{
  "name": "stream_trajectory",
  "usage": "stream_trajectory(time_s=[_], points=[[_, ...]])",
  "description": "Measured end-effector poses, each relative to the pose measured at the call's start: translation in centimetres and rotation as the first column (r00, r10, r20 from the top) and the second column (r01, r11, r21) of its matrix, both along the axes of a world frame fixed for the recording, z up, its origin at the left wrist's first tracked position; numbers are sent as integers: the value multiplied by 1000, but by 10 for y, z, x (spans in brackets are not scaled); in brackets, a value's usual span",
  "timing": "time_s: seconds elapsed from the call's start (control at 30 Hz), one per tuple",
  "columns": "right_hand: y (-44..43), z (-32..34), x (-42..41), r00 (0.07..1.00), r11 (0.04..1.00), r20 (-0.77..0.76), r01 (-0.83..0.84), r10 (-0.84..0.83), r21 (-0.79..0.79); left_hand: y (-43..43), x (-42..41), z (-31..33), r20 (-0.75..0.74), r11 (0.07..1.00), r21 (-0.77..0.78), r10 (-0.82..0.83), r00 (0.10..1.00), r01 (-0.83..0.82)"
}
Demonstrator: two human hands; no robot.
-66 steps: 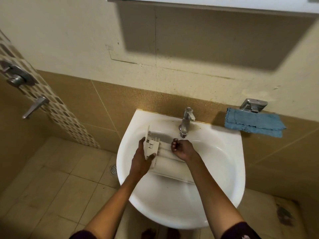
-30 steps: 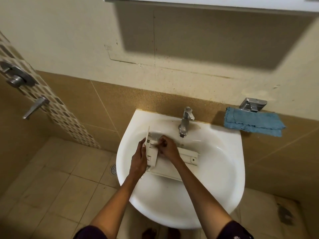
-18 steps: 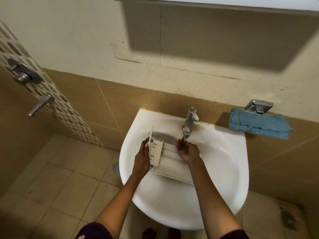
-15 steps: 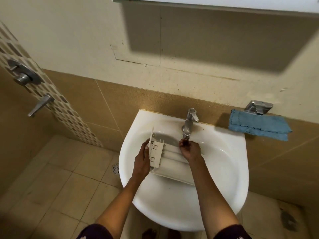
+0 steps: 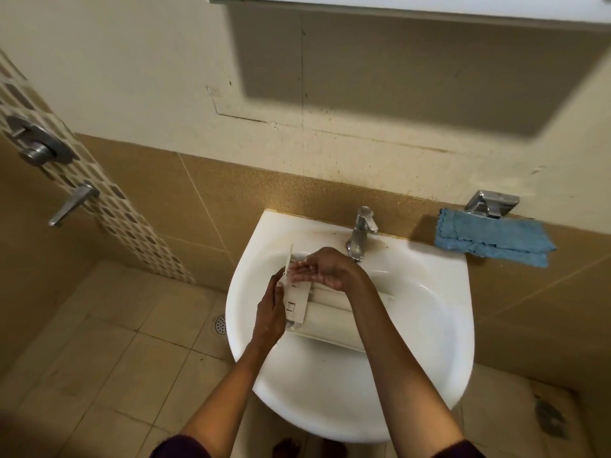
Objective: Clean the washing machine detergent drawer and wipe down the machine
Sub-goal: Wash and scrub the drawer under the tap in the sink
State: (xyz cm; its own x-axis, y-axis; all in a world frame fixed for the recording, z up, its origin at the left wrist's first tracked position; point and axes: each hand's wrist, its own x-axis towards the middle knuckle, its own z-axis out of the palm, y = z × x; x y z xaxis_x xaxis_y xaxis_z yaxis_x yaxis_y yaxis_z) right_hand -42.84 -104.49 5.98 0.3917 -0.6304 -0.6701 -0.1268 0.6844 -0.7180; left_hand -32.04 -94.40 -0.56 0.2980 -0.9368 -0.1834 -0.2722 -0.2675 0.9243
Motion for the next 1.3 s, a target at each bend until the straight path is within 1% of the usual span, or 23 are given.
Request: stream_trajectory(time_s=[0.07,0.1,0.13,0.2,0.23,0.3,0.37,0.4,0.47,0.53,0.57,0.6,0.63,0.7,0.77,0.8,0.83,0.87,0.9,1.0,1.07,1.17,1.3], points=[[-5,-10,2,978,986,-205,-12,-22,-165,0,-1,2,-4,1000,5,-6,1000,6],[-5,-15,1,943,960,-332,-104,13,-258,0,-1,3,-7,1000,9,-6,1000,6],[-1,-19,1,883,904,-462,-266,89,-334,-1,-1,4,-9,1000,12,-7,1000,7],[9,-27,5,692,724,-674,-600,258,-339,-1,-1,3,-10,1000,11,-9,1000,9],[17,-28,9,581,627,-761,-715,289,-308,-2,0,1,-10,1000,12,-13,1000,13],[28,-32,18,414,480,-881,-835,228,-268,-2,0,-1,1,999,29,-24,1000,24],[29,-39,24,366,418,-921,-864,135,-282,-3,2,-2,3,998,52,-30,1000,30],[26,-41,24,373,422,-920,-858,122,-292,-3,2,-2,-4,998,60,-34,999,34],[17,-43,21,435,489,-884,-817,173,-306,-2,3,-2,-20,997,61,-38,999,40],[10,-44,20,603,632,-777,-676,179,-379,-2,3,0,-32,997,59,-37,999,39],[7,-44,21,709,701,-696,-553,113,-451,-1,2,0,-37,998,56,-34,999,36],[5,-43,22,781,744,-624,-436,32,-507,-1,2,1,-42,998,50,-36,998,38],[4,-40,24,809,760,-588,-373,-15,-532,-1,1,1,-42,998,45,-41,998,43],[5,-34,28,779,731,-625,-451,42,-513,-2,1,-1,-37,998,51,-38,999,40],[10,-34,30,622,603,-771,-670,138,-433,-2,2,-4,-25,998,65,-26,999,28],[13,-35,30,540,542,-830,-744,143,-391,-2,2,-5,-15,997,72,-24,1000,25],[15,-38,29,498,516,-857,-772,131,-370,-2,3,-4,-9,997,74,-26,1000,26],[14,-40,28,506,524,-854,-764,123,-377,-2,2,-4,-6,997,69,-28,1000,28],[11,-41,27,557,564,-821,-721,127,-403,-2,1,-3,-9,998,63,-31,999,31],[4,-40,26,765,724,-642,-472,52,-503,-1,0,0,-13,998,56,-34,999,35],[4,-43,26,814,748,-579,-353,-50,-562,-2,0,1,3,998,60,-35,999,35],[10,-49,25,822,731,-563,-331,-87,-596,-3,-1,-1,31,996,80,-32,999,29],[15,-60,12,707,634,-694,-599,133,-489,-4,-2,0,42,996,88,-24,999,20]])
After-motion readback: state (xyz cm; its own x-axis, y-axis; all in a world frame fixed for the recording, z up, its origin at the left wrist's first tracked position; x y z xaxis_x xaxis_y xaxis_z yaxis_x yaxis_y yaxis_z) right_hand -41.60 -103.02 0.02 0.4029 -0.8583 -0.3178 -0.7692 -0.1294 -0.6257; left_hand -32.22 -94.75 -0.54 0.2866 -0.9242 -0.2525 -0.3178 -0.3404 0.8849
